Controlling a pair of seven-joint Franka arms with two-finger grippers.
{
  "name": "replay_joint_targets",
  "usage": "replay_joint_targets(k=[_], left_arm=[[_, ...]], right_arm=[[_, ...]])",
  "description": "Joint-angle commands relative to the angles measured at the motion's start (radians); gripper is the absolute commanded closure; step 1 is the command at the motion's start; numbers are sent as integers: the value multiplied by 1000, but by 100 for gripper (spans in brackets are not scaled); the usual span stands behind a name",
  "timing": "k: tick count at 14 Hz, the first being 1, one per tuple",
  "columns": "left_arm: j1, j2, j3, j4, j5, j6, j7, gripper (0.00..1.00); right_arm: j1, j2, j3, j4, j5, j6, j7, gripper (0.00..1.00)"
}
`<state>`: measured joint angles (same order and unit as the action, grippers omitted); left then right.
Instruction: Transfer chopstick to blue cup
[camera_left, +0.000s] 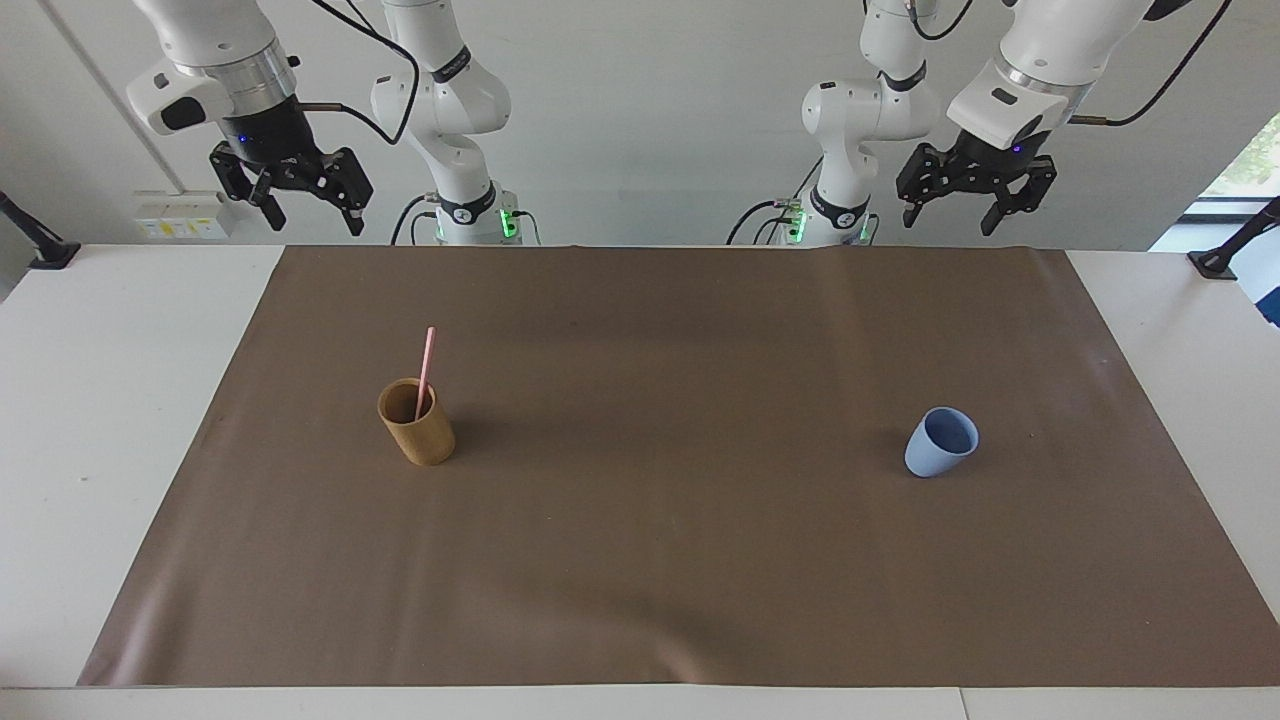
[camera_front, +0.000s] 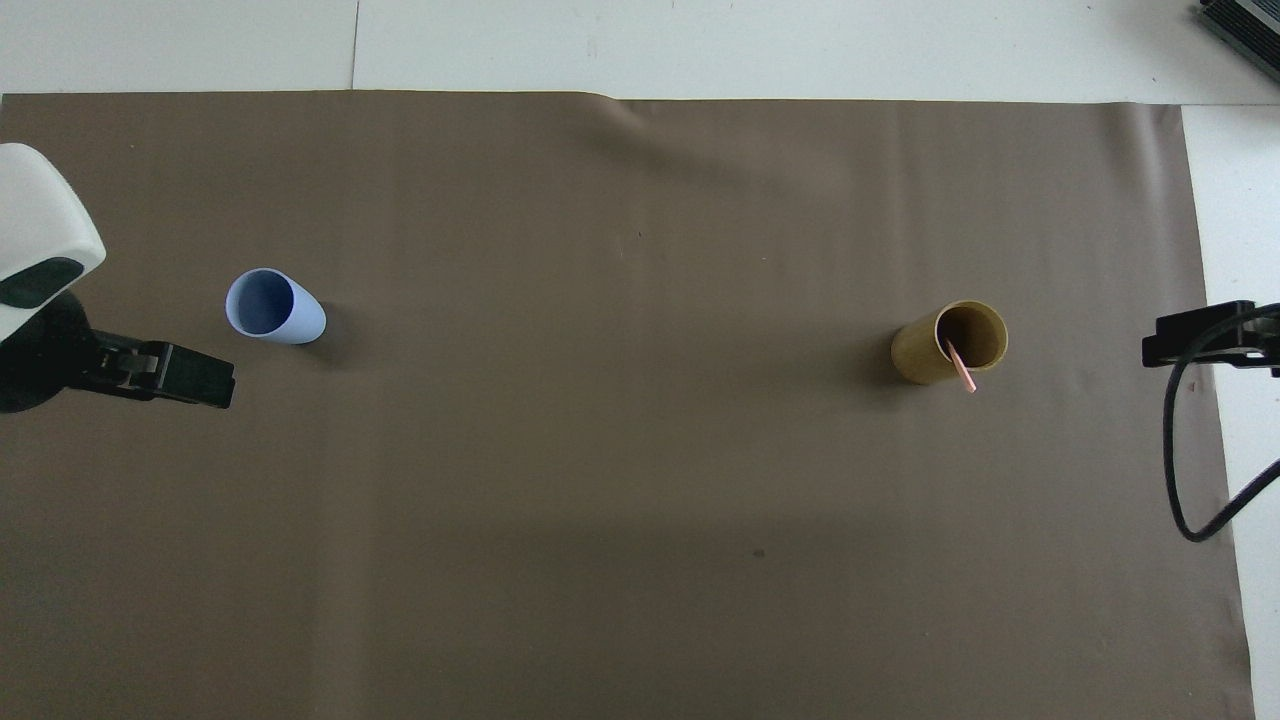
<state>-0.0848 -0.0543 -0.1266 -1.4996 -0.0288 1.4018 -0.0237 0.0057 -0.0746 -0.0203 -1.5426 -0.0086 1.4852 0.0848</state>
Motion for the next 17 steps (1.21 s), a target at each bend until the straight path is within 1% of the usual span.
replay_joint_targets(k=[1, 12, 17], left_arm=[[10, -18, -2, -19, 4, 16, 8, 0], [14, -18, -1, -18, 4, 5, -2, 0], [37, -16, -2, -18, 3, 14, -5, 0]], right_arm=[[-13, -22, 8, -24, -13, 4, -28, 0], [-13, -22, 8, -24, -13, 3, -28, 0], [-15, -22, 8, -25, -13, 1, -30, 0]])
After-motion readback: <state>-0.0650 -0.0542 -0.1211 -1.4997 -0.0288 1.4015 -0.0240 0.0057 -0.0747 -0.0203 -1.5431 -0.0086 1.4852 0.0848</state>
